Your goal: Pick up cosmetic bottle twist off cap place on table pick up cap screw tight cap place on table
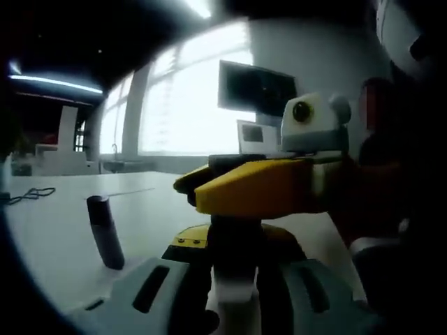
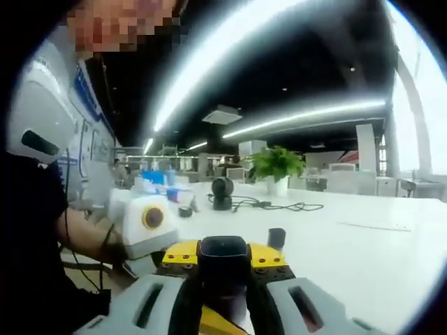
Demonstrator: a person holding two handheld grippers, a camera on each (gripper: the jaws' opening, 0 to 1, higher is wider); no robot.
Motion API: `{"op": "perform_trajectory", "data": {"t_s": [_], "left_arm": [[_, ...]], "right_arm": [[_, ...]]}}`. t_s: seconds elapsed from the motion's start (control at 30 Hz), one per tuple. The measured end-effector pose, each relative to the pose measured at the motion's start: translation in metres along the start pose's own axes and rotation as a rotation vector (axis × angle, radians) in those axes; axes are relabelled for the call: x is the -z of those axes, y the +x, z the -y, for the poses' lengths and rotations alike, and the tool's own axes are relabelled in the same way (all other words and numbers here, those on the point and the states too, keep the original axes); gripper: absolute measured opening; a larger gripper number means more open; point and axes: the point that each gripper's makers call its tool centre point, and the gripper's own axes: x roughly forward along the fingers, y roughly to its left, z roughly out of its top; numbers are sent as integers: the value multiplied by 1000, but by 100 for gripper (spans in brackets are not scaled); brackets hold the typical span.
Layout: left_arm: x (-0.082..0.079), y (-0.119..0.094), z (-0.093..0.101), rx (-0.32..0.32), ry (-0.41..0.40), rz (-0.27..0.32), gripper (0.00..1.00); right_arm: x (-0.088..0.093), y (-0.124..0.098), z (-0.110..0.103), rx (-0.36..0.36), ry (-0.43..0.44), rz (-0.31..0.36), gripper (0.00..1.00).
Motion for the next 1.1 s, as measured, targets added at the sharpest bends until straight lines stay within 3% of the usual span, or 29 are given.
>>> {"op": "perform_trajectory", "data": {"t_s": [0.13,0.6,0.8,1.1], "left_arm": [[-1,1,0,-14,1,-1,13],[0,-1,-9,-54,4,-4,13],[0,-2,-11,-88,12,-6,13],[-1,-3,-11,-107,26,-11,13]], "right_arm": [[1,0,4,96,2,-8,16],[1,-3,13,289,9,-14,16],[0,-3,13,357,-33,-13,16],[-1,-5,16,413,-17,8,16]]}}
